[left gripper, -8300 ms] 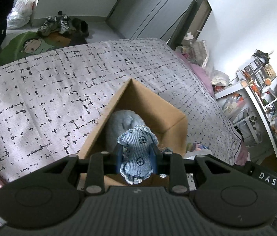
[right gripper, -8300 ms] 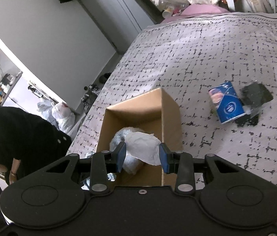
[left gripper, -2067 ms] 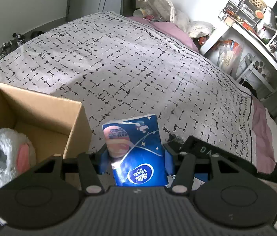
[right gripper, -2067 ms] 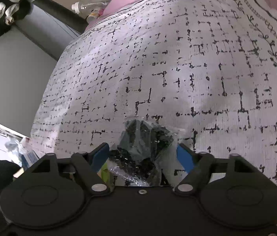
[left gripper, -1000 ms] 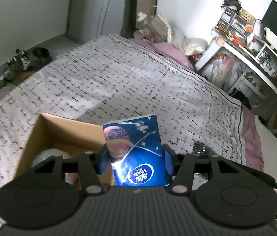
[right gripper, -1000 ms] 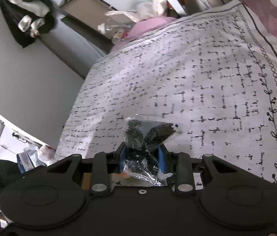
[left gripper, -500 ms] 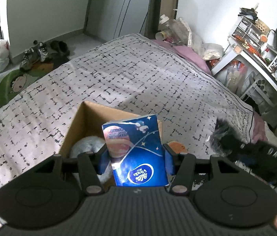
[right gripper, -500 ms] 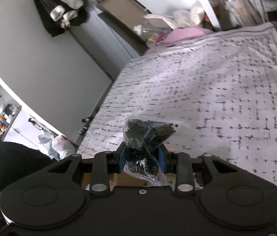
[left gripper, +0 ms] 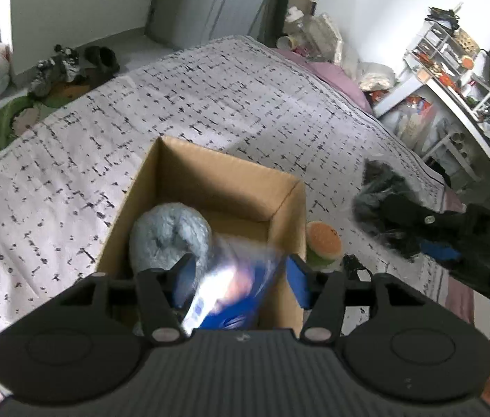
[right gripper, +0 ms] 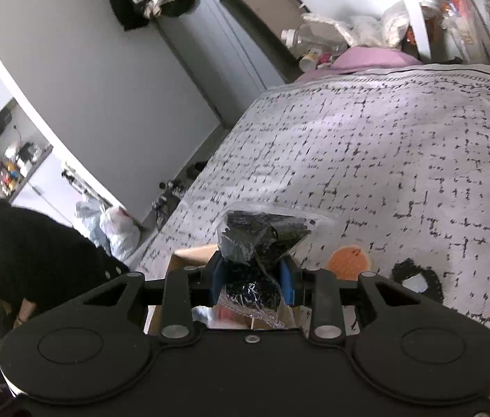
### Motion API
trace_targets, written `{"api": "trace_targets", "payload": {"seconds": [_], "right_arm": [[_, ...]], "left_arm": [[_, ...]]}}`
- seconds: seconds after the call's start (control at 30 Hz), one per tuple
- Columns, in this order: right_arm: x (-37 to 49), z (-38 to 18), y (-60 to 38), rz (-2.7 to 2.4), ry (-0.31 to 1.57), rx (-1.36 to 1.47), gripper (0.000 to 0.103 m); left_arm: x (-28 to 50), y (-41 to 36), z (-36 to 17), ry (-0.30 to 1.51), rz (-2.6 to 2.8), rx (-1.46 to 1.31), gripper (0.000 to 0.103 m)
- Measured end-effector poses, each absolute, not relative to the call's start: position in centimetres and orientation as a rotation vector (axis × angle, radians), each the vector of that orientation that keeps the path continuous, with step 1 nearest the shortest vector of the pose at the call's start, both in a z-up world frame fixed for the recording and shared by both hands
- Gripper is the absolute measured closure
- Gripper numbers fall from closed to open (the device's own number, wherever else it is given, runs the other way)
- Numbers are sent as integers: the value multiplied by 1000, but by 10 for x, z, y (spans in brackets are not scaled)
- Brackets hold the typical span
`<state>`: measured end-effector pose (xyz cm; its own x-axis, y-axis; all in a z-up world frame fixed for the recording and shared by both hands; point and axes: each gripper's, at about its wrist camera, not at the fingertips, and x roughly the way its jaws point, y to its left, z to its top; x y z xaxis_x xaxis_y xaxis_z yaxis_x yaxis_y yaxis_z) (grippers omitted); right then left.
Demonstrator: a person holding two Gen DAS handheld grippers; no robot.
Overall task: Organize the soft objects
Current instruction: 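Lower both held items into the cardboard box and open both tools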
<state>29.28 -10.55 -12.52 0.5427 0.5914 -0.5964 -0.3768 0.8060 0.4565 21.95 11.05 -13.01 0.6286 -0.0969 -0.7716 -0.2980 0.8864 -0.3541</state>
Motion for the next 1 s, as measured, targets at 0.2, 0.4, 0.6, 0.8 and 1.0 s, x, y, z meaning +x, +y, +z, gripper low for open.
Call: {"api": "trace_targets", "payload": {"seconds": [0.2,0.4,0.6,0.8,1.0], "right_arm": [[289,-132,-83,604,849,239,70],[287,-138,-68,617,876,202,70],[278,-141,-60,650,916,176,66],[273,-142,-62,652,949,184,34],[282,-122,-99,577,886,255,29]], "left_arm": [[215,130,-135,898,133,-512,44],[212,152,-133,887,165,-544,44],[210,162,-131,876,170,-559,44],[206,167,-132,886,171,-584,44],[199,166,-125,878,184,-593,44]]}}
